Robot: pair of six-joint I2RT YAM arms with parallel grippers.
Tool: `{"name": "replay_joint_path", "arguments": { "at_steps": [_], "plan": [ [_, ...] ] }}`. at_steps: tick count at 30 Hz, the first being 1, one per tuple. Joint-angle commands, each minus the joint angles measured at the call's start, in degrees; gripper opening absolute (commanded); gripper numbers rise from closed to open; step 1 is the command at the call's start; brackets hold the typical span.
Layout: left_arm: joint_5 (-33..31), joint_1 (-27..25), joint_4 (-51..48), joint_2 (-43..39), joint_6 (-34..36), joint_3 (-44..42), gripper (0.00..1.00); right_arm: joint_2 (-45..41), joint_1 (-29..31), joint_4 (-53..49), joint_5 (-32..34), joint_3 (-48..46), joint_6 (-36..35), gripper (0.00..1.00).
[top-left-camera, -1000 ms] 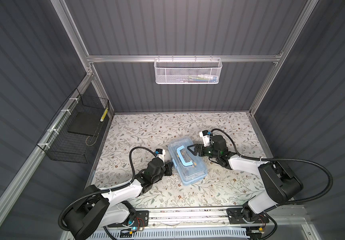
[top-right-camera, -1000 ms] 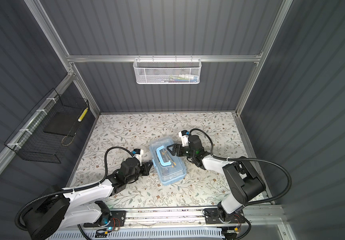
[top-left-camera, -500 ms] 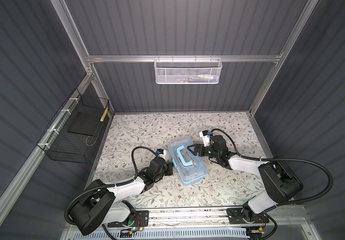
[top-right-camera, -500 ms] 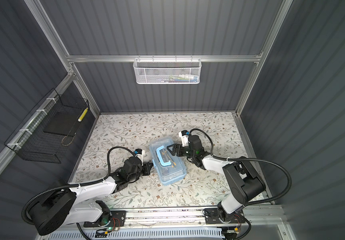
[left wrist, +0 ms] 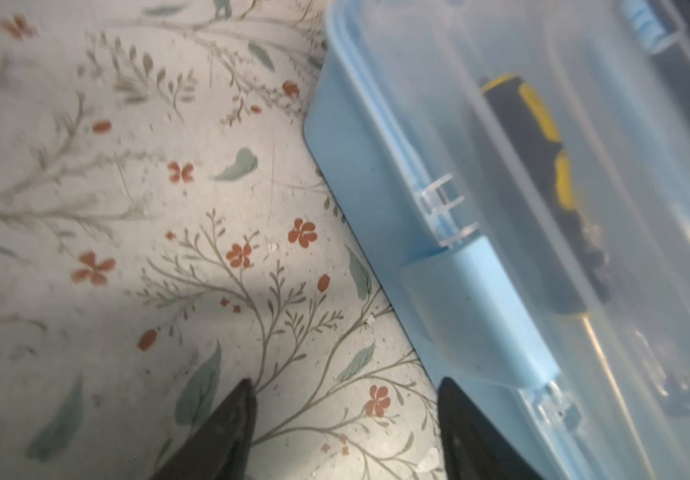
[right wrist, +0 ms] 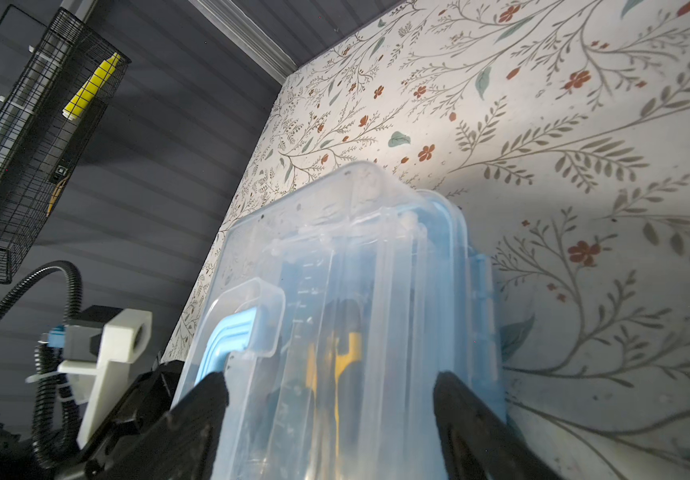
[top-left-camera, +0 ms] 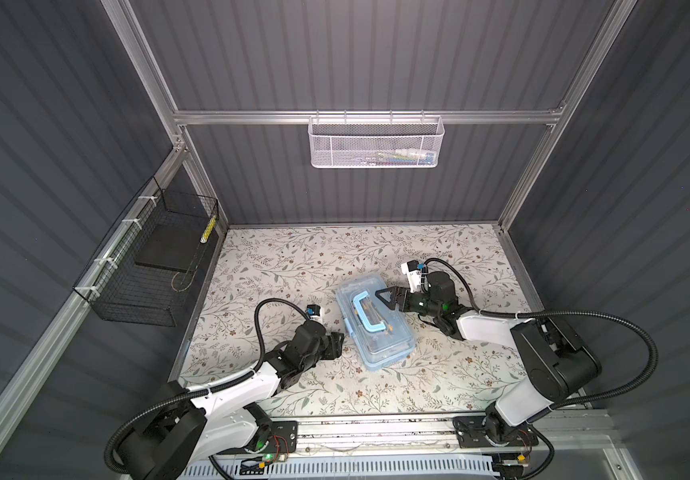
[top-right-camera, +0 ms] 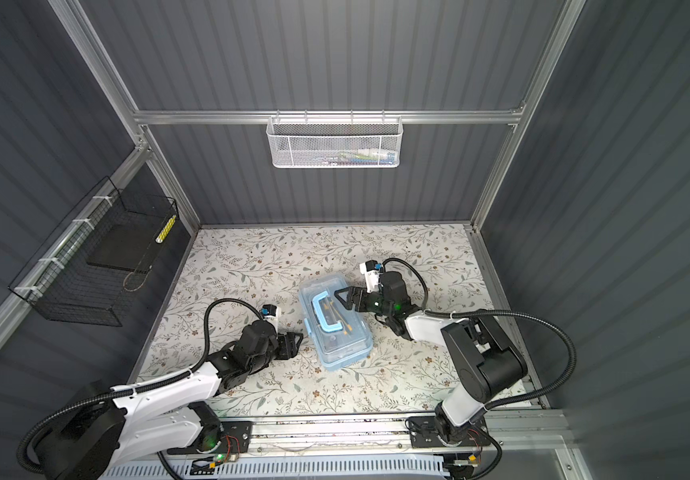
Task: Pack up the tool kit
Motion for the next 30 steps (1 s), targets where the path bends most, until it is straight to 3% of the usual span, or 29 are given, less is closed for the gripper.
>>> {"name": "replay_joint_path", "arguments": {
  "at_steps": [1,5,12,18,26,30],
  "plan": [
    [4.1,-0.3,4.8,1.5,2.2,-0.9,0.83,2.9,0.7,-9.7,-1.9,-2.0,1.5,0.81],
    [4.5,-0.9,8.1,2.5,3.4,-1.1,0.93,2.7,0.7,-9.9,-1.7,-2.0,1.6,0.81],
    [6.5,-1.4,12.6,7.5,3.9,0.0,0.93,2.6,0.7,-10.0,-1.5,-2.2,1.6,0.81],
    [1.3,-1.5,14.4,9.9,2.4,-0.6,0.93,2.0,0.7,-10.2,-1.3,-2.4,1.5,0.81],
    [-8.8,-1.1,10.2,5.0,2.4,-0.5,0.95,1.4,0.6,-10.0,-0.9,-3.2,1.3,0.81],
    [-8.4,-1.1,6.9,4.6,3.3,1.7,0.93,1.6,0.5,-9.6,-1.1,-3.2,1.6,0.81]
  ]
}}
